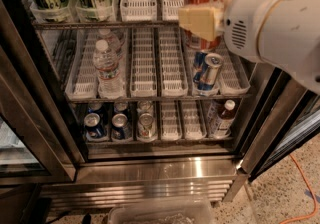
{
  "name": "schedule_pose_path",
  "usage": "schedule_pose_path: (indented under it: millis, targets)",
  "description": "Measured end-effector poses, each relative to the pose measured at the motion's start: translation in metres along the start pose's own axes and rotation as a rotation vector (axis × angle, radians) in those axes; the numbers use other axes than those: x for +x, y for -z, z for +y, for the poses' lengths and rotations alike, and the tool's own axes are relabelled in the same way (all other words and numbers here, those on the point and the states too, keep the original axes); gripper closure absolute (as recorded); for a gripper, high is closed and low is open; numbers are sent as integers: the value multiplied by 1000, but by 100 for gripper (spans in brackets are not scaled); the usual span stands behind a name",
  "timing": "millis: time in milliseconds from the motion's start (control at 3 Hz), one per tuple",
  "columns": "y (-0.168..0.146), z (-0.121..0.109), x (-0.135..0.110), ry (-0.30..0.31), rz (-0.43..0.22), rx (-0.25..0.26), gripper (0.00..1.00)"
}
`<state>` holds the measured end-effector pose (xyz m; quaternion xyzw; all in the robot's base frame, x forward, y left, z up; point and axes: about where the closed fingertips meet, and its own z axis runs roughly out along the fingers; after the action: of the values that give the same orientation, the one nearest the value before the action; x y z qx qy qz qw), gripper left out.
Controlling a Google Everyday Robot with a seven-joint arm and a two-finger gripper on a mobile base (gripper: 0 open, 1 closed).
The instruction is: Pick coke can from top shelf of fridge
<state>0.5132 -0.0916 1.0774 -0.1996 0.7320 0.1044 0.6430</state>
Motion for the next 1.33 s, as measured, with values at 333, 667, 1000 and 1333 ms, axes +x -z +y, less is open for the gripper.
schedule_pose_path:
  millis: [333,667,1000,1333]
  targets:
    - [15,3,34,-5,118,-61,100]
    - [25,20,53,-2,237,-170,100]
    - [25,20,53,-2,237,-171,100]
    - [25,38,83,-3,312,-217,100]
